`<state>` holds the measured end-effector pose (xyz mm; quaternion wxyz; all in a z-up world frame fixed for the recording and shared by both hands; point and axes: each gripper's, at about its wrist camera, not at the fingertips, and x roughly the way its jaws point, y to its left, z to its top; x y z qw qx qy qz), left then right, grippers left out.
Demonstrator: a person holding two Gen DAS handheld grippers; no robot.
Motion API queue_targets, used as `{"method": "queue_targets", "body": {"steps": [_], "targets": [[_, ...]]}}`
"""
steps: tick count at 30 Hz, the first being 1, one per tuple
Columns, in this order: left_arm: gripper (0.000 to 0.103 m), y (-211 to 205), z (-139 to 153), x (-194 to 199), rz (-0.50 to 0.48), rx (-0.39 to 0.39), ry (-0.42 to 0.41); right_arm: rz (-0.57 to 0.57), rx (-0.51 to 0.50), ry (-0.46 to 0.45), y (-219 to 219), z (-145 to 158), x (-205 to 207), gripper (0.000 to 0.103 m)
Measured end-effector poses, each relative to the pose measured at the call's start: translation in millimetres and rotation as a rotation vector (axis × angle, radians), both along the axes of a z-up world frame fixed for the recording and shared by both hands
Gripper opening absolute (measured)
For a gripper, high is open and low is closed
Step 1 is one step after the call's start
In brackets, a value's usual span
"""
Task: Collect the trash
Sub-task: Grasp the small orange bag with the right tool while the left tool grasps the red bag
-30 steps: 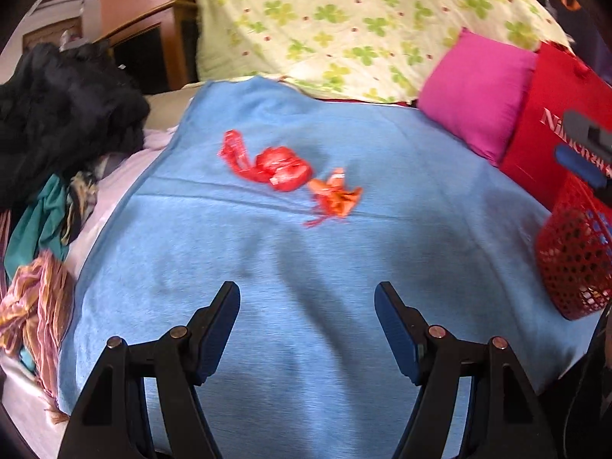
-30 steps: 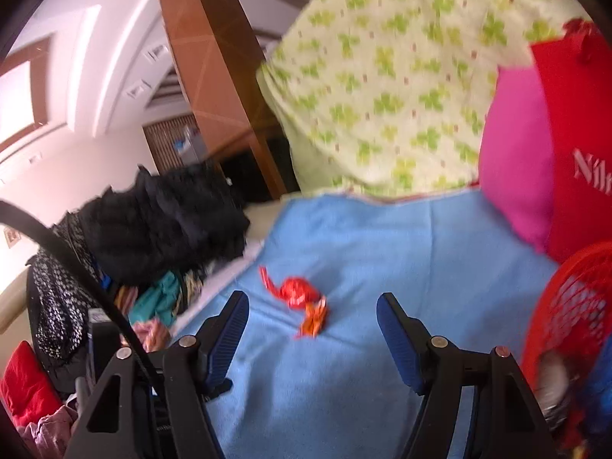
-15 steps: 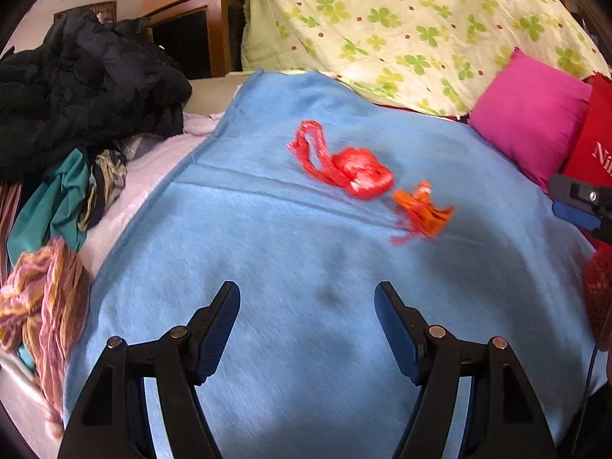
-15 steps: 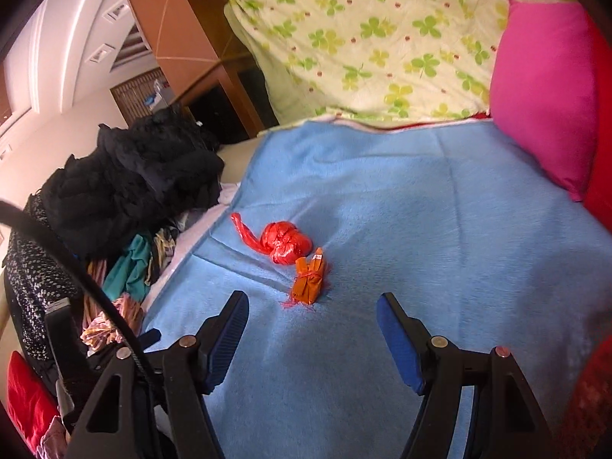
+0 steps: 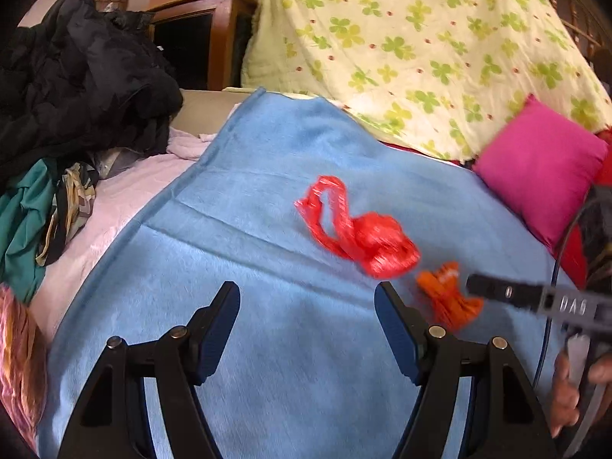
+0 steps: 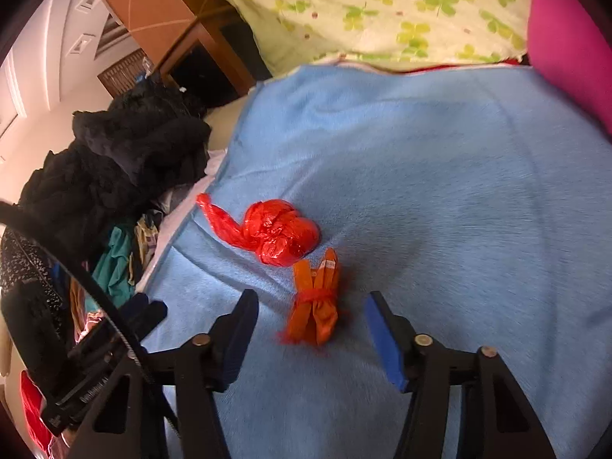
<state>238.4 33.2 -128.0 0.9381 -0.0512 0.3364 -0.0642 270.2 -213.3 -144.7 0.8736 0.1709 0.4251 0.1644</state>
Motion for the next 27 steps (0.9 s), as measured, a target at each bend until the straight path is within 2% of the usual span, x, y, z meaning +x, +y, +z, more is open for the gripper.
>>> {"method": "queue_targets", "body": {"steps": [3, 4, 7, 11, 17, 23, 27], "targets": [[0.073, 3.3, -3.4, 11.0, 0.017, -0.03, 0.003, 0.023, 0.001, 0.042, 10.9, -15.7, 17.4, 0.05], [0.073, 2.4, -4.4, 14.5, 0.014, -0.038, 0.003, 0.031, -0.007, 0.055, 14.2, -19.8, 21.8, 0.041], [0.073, -3.3, -4.3, 21.3, -0.007, -0.05, -0.013, 0.038, -0.05, 0.072, 22.5, -31.1, 27.9, 0.034], [0.074, -15.2, -2.6, 33.5, -0.04, -0.091, -0.017, 0.019, -0.044, 0.054, 18.2, -25.7, 22.8, 0.033], [0.079, -50.0, -5.2, 57.1, -0.084, -0.12, 0.032, -0.063, -0.067, 0.048, -10.3, -5.0, 3.7, 0.033], [0.082, -67.6, -22.6, 89.3, -0.075, -0.153, 0.145, -0.109, -0.07, 0.006, -32.8, 22.8, -25.1, 0.033], [0.082, -66.0, -38.7, 104.6, -0.04, -0.235, 0.231, -0.138, -0.019, -0.012, -46.9, 34.7, -47.8, 0.033]]}}
